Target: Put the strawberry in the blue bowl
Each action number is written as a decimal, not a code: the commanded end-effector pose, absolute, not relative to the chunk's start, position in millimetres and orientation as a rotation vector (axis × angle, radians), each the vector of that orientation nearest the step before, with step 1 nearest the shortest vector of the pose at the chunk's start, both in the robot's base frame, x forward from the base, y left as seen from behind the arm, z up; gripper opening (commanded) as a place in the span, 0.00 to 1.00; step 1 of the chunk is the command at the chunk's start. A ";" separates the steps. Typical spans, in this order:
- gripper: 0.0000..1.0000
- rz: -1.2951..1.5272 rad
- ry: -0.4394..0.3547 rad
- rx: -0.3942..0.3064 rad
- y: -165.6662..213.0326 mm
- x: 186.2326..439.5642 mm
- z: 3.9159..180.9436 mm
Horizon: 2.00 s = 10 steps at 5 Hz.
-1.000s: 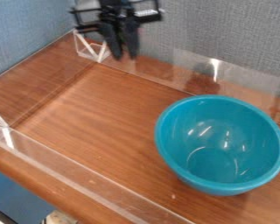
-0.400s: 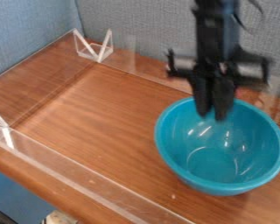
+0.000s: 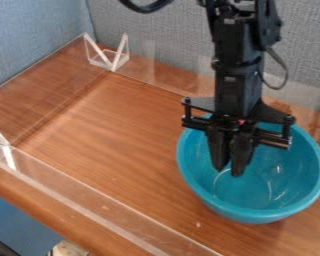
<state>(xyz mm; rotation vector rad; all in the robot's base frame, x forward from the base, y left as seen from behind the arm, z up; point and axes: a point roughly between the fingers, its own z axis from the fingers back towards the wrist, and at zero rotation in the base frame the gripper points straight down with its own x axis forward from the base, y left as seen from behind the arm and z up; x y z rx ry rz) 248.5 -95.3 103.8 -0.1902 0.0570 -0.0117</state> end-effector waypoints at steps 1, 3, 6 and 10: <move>0.00 -0.063 0.040 -0.187 -88.5 248.2 98.8; 0.00 -0.189 0.045 -0.178 -87.1 244.1 104.2; 0.00 -0.180 0.020 -0.173 -92.6 234.6 114.3; 0.00 -0.142 -0.004 -0.135 -84.0 232.3 128.0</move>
